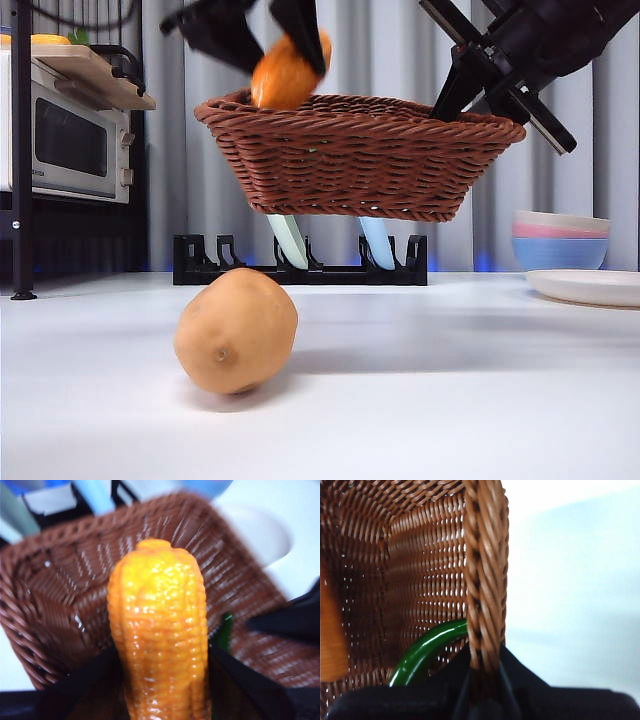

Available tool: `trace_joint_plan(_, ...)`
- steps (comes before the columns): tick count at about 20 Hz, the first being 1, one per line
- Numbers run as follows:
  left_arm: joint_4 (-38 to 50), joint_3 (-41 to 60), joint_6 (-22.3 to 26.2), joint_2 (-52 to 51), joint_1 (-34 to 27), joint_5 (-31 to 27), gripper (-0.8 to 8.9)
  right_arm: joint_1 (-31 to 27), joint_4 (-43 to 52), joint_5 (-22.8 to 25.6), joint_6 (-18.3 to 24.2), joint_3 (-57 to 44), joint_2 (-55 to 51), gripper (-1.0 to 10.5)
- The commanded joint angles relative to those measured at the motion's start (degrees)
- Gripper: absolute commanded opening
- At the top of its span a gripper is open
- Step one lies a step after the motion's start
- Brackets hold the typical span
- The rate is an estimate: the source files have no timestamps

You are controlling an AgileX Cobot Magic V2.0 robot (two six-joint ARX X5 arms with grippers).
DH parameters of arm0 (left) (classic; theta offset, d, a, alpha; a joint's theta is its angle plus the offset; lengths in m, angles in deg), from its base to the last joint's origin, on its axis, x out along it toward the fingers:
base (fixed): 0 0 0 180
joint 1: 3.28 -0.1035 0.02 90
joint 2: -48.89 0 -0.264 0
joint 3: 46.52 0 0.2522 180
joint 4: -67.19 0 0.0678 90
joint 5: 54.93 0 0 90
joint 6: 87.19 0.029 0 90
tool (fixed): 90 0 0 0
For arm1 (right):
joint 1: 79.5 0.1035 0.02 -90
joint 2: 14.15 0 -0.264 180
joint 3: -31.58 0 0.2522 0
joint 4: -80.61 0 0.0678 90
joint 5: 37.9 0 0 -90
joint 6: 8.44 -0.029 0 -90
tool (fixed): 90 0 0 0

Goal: Pick up the basket,pick up the corn from the table,pick up the potato from the table,pick up the cucumber from the table,put all items into the basket

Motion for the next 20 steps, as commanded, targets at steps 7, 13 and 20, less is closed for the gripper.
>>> trace_joint_plan(7,-3.4,-0.1,3.5,3.7,1.4,-2.0,2.13,0.2,0.1,-0.3,-0.6,0.7,-0.3,-0.1)
trace_joint_plan(13,-5.8,-0.3,2.8,3.5,1.4,0.1,5.85,0.1,-0.3,-0.3,-0.6,0.7,-0.3,-0.1)
trace_joint_plan(20,-27.7,-13.0,2.9,-4.0,3.4,1.3,5.84,-0.1,-0.3,-0.3,-0.3,0.7,-0.3,-0.1)
